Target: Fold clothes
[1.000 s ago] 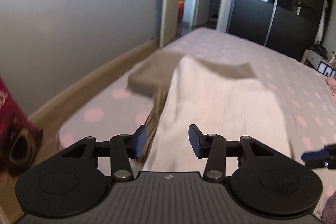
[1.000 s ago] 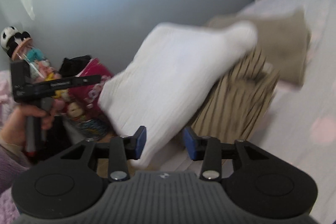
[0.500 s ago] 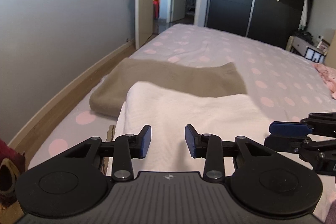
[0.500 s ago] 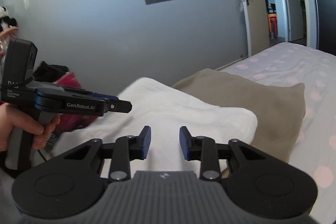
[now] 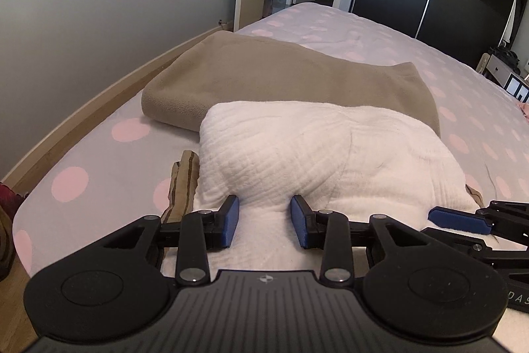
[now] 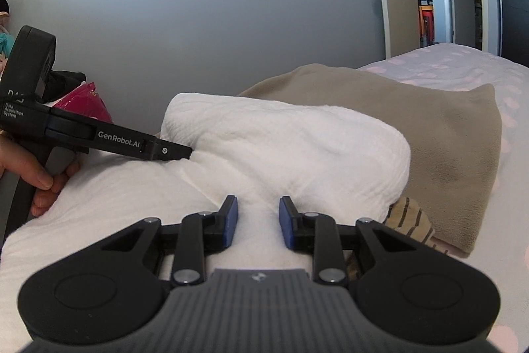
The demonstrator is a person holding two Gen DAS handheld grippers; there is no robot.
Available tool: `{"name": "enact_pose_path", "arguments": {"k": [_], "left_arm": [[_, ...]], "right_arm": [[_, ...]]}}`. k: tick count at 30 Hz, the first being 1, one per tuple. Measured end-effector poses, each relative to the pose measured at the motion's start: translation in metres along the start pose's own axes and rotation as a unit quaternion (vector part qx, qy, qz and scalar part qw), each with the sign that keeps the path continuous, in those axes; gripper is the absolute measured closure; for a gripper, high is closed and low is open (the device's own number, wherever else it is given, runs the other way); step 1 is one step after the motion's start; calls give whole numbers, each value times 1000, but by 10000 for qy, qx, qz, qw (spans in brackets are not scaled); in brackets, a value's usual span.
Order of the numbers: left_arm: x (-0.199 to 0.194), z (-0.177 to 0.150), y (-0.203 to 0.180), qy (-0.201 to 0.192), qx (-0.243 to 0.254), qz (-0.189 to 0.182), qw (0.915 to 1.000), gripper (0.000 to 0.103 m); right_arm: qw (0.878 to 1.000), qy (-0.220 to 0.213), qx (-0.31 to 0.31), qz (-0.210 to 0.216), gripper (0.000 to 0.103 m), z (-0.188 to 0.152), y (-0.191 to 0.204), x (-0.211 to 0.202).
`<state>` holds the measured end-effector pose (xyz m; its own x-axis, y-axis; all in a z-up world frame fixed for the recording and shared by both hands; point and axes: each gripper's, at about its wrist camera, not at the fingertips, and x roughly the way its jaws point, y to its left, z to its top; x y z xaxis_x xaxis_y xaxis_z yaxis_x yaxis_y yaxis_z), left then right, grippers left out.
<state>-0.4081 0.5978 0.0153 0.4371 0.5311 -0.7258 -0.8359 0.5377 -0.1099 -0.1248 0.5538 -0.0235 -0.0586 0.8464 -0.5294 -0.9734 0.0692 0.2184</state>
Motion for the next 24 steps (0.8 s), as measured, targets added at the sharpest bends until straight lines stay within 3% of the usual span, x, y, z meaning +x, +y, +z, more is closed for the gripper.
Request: {"name": "enact_pose_path", "arguments": {"k": [8, 12, 17, 24], "left_arm": [[-28, 9, -20, -114, 330, 167, 9993, 69], [-63, 11, -34, -293, 596, 56, 9978, 66], [-100, -4, -51, -307, 902, 29, 9955, 62], [-85, -28, -53, 124, 944, 149, 9953, 60]], "right_arm": [[9996, 175, -203, -21, 69, 13, 8, -11], [9992, -83, -394, 61, 53, 23, 18, -42], [9970, -163, -731, 196, 44, 14, 39, -78], [9967, 147, -792, 7, 42, -10, 48, -66]]}}
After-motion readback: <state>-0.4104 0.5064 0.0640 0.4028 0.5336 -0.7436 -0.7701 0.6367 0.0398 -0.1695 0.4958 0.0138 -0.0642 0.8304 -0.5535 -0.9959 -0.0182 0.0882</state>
